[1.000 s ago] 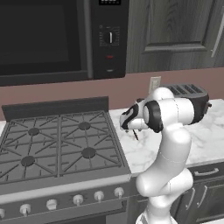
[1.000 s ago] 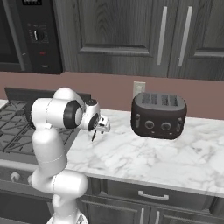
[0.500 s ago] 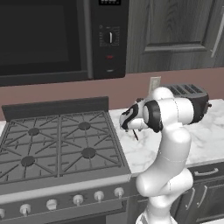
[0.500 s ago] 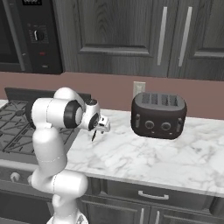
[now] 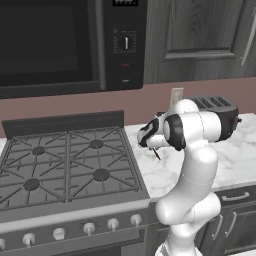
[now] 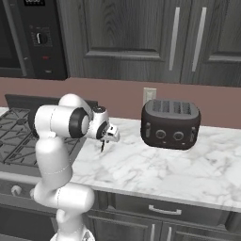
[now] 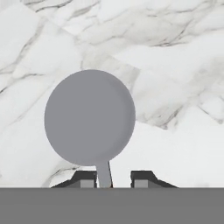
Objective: Organize the utensils by type. Pick up the wooden spoons from the counter and place them in the open cabinet. Then pick up the metallic utensils from the counter and place them in the open drawer.
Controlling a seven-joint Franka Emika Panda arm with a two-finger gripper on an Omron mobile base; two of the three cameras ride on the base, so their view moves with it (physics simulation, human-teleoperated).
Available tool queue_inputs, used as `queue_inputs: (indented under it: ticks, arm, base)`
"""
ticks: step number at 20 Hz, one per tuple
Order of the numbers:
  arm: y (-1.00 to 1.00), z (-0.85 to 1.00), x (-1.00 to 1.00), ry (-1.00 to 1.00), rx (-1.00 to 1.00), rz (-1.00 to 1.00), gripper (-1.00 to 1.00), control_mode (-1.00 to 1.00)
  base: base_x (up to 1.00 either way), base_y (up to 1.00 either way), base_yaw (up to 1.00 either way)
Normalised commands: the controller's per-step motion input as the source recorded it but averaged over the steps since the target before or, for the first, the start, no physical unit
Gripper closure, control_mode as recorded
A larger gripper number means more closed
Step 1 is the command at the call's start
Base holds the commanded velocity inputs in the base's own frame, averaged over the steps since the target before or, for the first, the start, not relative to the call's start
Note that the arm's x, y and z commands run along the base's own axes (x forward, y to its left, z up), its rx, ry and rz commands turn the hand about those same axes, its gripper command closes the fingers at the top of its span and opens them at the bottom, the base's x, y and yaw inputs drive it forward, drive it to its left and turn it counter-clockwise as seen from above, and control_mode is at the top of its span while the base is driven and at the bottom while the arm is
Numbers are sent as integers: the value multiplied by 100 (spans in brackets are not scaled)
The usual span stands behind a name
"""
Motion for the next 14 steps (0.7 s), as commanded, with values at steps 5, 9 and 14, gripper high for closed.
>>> queue_inputs:
  ticks: [5,9,14]
  arm:
    - [0,-8,0,0,0,0,100,-100]
    - [0,-33,0,0,-3,0,100,-100]
    - [0,-71,0,1,-1,0,100,-100]
  base:
    - [0,0,0]
    - [0,0,0]
    - [0,0,0]
